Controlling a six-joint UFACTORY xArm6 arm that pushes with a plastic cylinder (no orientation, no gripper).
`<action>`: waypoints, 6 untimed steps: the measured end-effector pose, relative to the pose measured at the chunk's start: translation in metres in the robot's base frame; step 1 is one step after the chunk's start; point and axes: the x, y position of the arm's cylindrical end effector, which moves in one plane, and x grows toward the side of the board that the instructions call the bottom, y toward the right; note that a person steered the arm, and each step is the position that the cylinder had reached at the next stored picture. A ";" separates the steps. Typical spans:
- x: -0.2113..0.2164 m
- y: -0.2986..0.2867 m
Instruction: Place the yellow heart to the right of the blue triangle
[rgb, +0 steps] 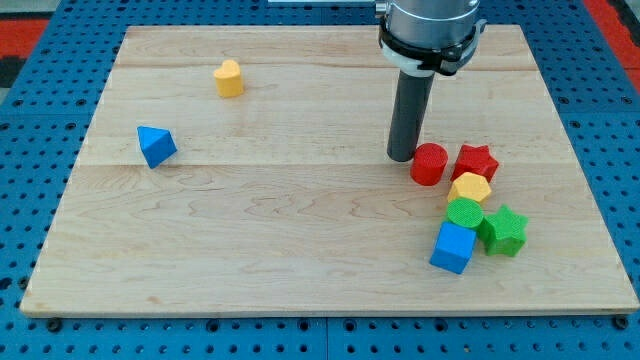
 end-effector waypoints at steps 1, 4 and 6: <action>-0.068 -0.063; -0.153 -0.320; -0.159 -0.381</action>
